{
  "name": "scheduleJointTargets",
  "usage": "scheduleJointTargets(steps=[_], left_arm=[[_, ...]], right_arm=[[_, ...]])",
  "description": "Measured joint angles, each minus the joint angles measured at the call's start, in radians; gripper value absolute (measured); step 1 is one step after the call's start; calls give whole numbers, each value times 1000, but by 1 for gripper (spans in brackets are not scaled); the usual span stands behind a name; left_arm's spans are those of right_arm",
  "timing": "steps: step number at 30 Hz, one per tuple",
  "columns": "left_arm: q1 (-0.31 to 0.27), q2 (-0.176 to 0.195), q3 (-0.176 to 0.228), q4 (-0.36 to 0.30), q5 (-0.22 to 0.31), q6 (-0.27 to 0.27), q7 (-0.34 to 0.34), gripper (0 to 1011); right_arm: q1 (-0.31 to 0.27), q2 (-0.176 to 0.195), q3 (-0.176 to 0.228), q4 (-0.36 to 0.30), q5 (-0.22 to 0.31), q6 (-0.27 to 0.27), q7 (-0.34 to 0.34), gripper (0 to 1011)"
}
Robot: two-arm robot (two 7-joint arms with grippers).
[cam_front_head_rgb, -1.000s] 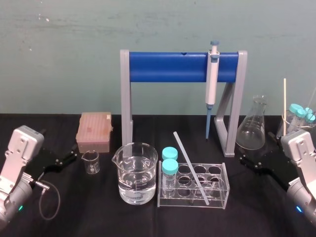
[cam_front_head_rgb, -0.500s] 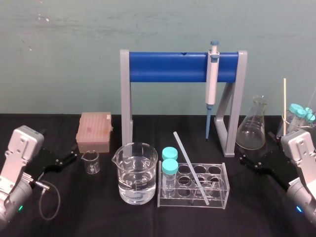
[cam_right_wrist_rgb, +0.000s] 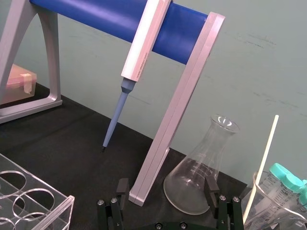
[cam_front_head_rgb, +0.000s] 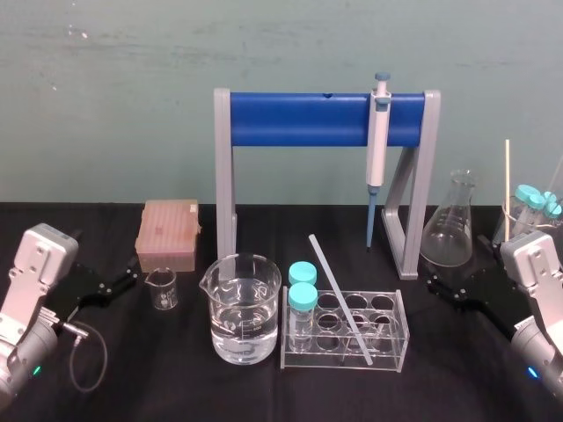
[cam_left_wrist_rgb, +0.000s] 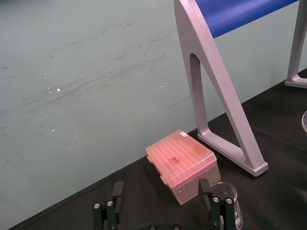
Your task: Pick up the stirring rod with one hand, then place it down.
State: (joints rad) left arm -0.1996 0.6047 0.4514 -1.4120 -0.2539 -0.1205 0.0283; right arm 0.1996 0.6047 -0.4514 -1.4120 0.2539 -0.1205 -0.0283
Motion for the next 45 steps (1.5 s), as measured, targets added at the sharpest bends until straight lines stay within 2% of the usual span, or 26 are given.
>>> scheduleJointTargets(steps=[15,18,19,21,23,24,26,27,30,34,39,45], left_arm=[[0,0,0,0,0,0,0,1000],[0,0,0,0,0,0,0,1000],[0,0,0,0,0,0,0,1000],[0,0,0,0,0,0,0,1000],[0,0,0,0,0,0,0,1000],[0,0,0,0,0,0,0,1000],[0,0,0,0,0,0,0,1000],[0,0,0,0,0,0,0,1000],[0,0,0,0,0,0,0,1000],[0,0,0,0,0,0,0,1000],[0,0,0,0,0,0,0,1000],[0,0,0,0,0,0,0,1000]], right_arm=[[0,0,3,0,2,0,2,1003],[0,5,33,-6,47,0,57,1003],[0,5,33,-6,47,0,57,1003],[3,15,59,-22,114,15,137,1003],[6,21,70,-32,156,29,188,1003],[10,26,79,-43,196,47,241,1003],[15,32,85,-55,232,67,293,1003],[20,35,86,-65,261,87,341,1003],[32,36,80,-83,302,133,421,1003],[48,30,63,-102,326,179,492,1003],[65,25,34,-120,330,205,570,1003],[99,13,-4,-113,312,216,615,1003]])
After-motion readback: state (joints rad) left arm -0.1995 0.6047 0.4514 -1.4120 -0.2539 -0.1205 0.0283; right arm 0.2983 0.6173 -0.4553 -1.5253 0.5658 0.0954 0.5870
